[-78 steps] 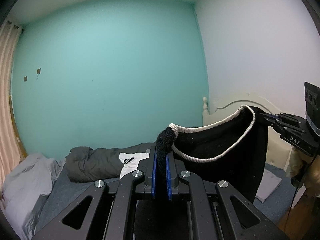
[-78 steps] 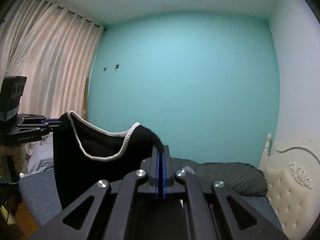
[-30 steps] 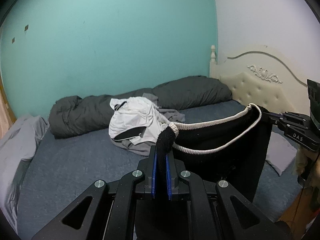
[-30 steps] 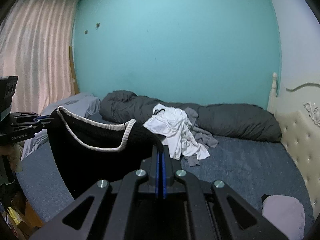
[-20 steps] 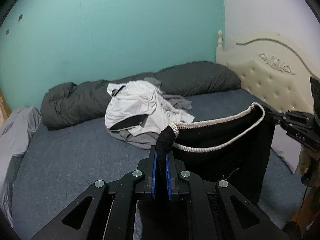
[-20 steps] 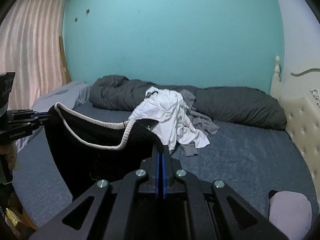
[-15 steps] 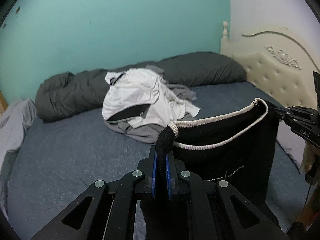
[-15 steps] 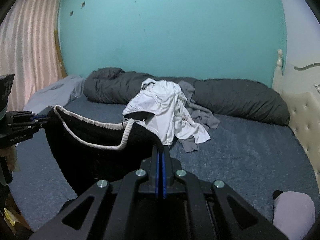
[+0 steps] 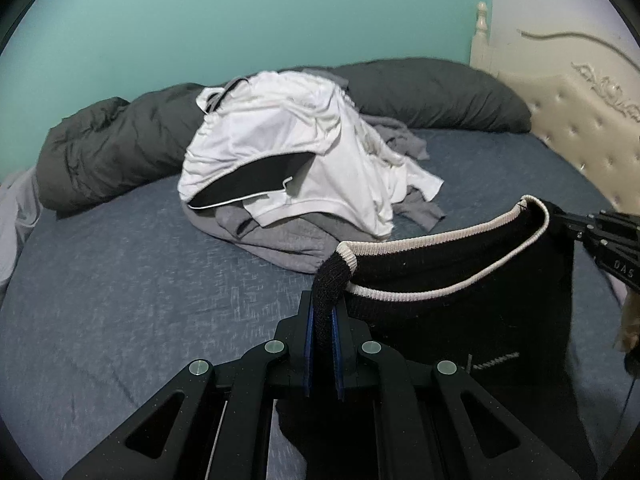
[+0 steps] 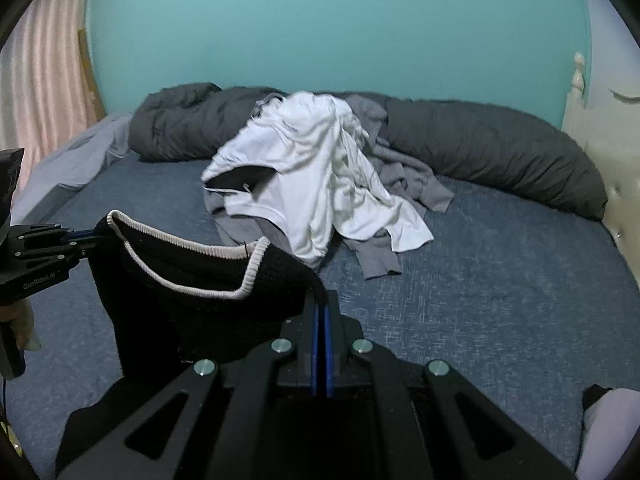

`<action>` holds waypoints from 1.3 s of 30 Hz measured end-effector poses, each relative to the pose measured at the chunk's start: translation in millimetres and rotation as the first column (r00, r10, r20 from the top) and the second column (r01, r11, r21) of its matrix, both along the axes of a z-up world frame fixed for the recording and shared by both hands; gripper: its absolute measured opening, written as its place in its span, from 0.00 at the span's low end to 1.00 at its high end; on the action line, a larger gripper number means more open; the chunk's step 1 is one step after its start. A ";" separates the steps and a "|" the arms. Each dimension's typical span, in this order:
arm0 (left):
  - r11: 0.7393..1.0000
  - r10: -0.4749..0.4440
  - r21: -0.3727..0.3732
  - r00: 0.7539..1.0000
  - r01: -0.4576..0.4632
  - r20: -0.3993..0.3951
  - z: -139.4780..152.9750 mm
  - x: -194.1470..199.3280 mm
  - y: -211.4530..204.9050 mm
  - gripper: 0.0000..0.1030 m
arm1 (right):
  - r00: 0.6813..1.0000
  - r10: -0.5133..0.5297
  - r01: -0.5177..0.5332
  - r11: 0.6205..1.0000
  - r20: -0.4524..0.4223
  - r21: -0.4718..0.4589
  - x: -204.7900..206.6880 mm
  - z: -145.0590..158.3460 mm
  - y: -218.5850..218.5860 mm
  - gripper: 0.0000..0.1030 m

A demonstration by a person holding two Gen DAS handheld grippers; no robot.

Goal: Fold clothes
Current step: 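Lower the sweatshirt onto the bed and open both tools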

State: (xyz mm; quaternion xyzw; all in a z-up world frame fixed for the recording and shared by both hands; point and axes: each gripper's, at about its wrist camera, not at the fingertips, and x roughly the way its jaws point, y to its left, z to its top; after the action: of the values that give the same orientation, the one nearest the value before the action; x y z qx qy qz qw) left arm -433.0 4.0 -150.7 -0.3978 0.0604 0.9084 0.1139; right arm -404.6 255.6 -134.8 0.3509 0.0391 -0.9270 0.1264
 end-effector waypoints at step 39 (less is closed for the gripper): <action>0.963 0.140 0.211 0.979 -0.170 0.151 -96.2 0.6 -81.9 0.52 | 0.986 -0.122 0.137 0.981 0.110 -0.140 -76.9 -118.7 60.9 0.39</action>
State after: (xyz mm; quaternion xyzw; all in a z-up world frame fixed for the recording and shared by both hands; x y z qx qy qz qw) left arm -432.3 -78.0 -246.9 -0.4465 -0.0810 0.8865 0.0900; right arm -481.5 316.6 -253.5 0.3888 -0.0588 -0.9147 0.0930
